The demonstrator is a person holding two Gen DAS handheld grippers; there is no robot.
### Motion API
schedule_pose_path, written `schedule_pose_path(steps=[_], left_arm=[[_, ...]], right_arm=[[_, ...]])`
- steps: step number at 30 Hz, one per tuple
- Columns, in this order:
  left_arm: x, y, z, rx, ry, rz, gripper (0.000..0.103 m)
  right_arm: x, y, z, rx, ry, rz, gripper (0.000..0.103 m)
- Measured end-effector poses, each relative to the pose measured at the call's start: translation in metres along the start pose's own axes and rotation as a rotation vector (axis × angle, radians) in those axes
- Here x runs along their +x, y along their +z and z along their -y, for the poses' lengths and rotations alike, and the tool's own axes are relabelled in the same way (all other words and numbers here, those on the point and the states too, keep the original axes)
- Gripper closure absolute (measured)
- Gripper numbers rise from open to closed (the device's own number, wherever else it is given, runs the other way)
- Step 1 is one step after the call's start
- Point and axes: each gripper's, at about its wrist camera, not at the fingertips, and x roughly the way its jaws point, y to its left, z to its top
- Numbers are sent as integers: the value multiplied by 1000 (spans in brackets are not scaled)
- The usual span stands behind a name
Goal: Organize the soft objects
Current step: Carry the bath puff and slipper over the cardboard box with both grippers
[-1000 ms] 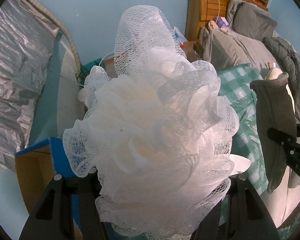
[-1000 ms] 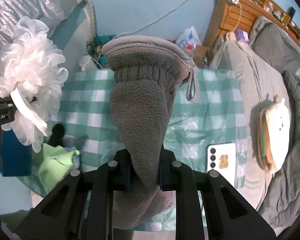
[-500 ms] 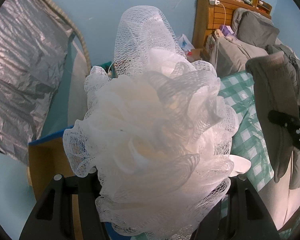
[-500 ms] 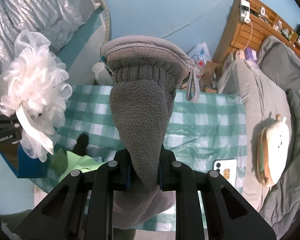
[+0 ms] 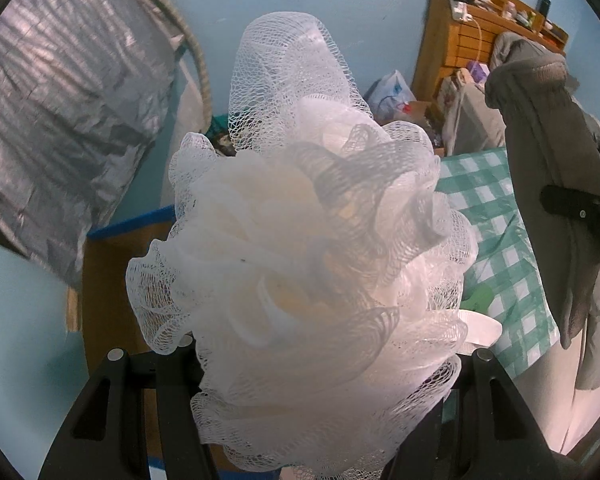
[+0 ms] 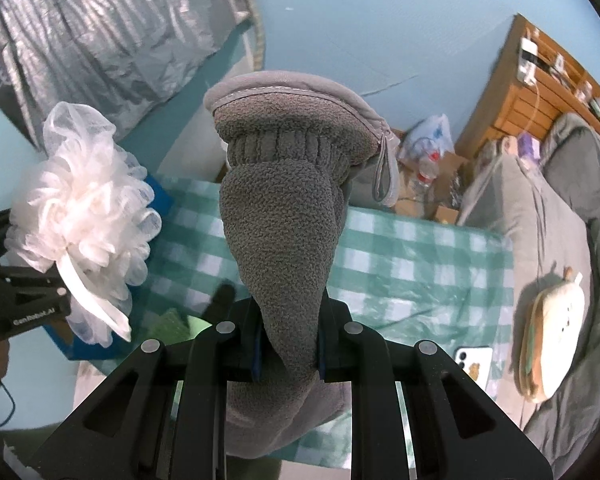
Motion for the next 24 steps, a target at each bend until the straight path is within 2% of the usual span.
schedule_pose_path(steps=[24], left_arm=[[-38, -51, -85, -214, 64, -7, 43]], right_arm=[[21, 48, -136, -188, 164, -3, 86]])
